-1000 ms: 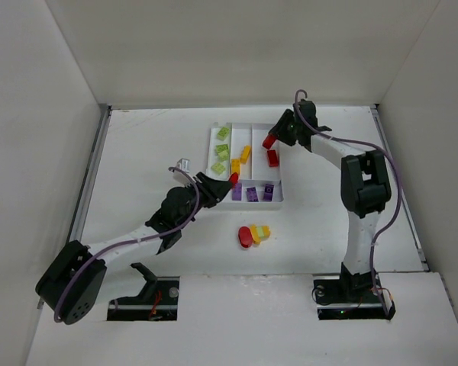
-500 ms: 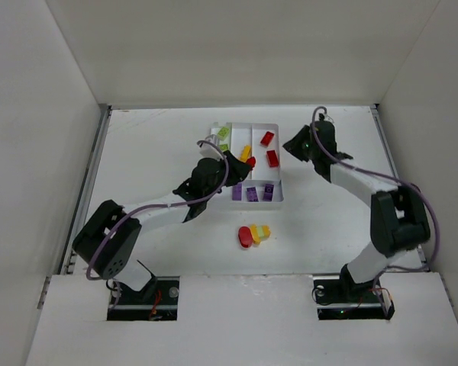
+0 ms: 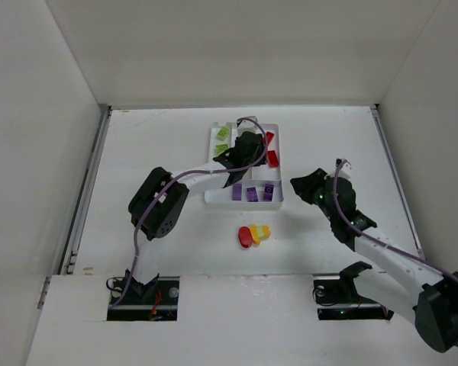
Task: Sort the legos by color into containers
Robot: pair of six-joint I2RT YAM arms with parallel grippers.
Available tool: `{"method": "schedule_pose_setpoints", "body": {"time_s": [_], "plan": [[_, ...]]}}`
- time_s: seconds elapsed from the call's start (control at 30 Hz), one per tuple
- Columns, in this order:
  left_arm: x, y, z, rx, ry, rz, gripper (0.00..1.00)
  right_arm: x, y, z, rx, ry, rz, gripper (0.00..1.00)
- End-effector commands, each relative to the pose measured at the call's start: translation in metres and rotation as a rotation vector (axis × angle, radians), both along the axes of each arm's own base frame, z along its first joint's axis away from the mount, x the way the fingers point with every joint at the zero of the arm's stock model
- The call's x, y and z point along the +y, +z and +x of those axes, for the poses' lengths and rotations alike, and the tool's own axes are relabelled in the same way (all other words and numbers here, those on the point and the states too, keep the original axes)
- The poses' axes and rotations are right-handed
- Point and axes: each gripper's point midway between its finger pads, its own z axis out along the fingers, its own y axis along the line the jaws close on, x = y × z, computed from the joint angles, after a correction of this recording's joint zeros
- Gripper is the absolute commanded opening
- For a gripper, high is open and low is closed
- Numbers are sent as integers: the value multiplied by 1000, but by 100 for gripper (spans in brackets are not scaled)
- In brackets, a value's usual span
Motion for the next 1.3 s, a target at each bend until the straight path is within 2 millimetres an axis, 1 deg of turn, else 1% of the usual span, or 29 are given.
{"method": "schedule_pose_setpoints", "body": {"time_s": [0.0, 0.13, 0.2, 0.27, 0.33, 0.37, 0.43, 0.5, 0.63, 0.77, 0.8, 0.83, 0.87, 0.9, 0.97, 1.03, 1.07, 1.13, 1.27], "plan": [[3, 14, 12, -39, 25, 91, 19, -7, 10, -8, -52, -23, 6, 33], [-2, 4, 18, -20, 31, 125, 22, -8, 5, -18, -53, -5, 9, 36], [-4, 2, 23, -20, 38, 127, 23, -8, 2, -19, -49, 1, 6, 37], [-6, 4, 26, -26, 38, 123, 25, -6, -1, -21, -42, 13, 2, 39], [-9, 5, 28, -30, 35, 122, 31, -2, -5, -24, -34, 31, -4, 42], [-9, 8, 29, -34, 37, 119, 36, -2, -7, -25, -32, 33, -7, 43], [-8, 9, 31, -31, 45, 113, 43, -3, -8, -26, -31, 36, -10, 45], [-7, 15, 30, -39, 46, 105, 48, -1, -10, -28, -27, 52, -17, 47], [-5, 36, 23, -69, 38, 82, 52, 7, -17, -33, -6, 81, -26, 50], [-2, 65, 10, -97, 17, 28, 53, 26, -25, -44, 25, 158, -46, 57], [-1, 72, 2, -104, 6, 17, 53, 32, -30, -48, 41, 185, -63, 59], [3, 79, -9, -109, -7, 4, 53, 39, -36, -54, 60, 215, -86, 61], [6, 81, -17, -109, -13, -2, 53, 45, -42, -59, 83, 238, -110, 63], [11, 84, -30, -109, -21, -10, 53, 49, -49, -64, 107, 256, -132, 65], [26, 82, -60, -96, -32, -27, 53, 56, -60, -71, 135, 271, -164, 69], [40, 76, -85, -78, -36, -37, 53, 58, -68, -77, 154, 276, -190, 75], [51, 72, -102, -66, -36, -41, 53, 59, -71, -78, 160, 279, -198, 78], [71, 63, -129, -33, -28, -53, 53, 59, -76, -80, 173, 283, -205, 82], [108, 36, -173, 57, 9, -54, 53, 63, -86, -79, 203, 292, -207, 83]]}}
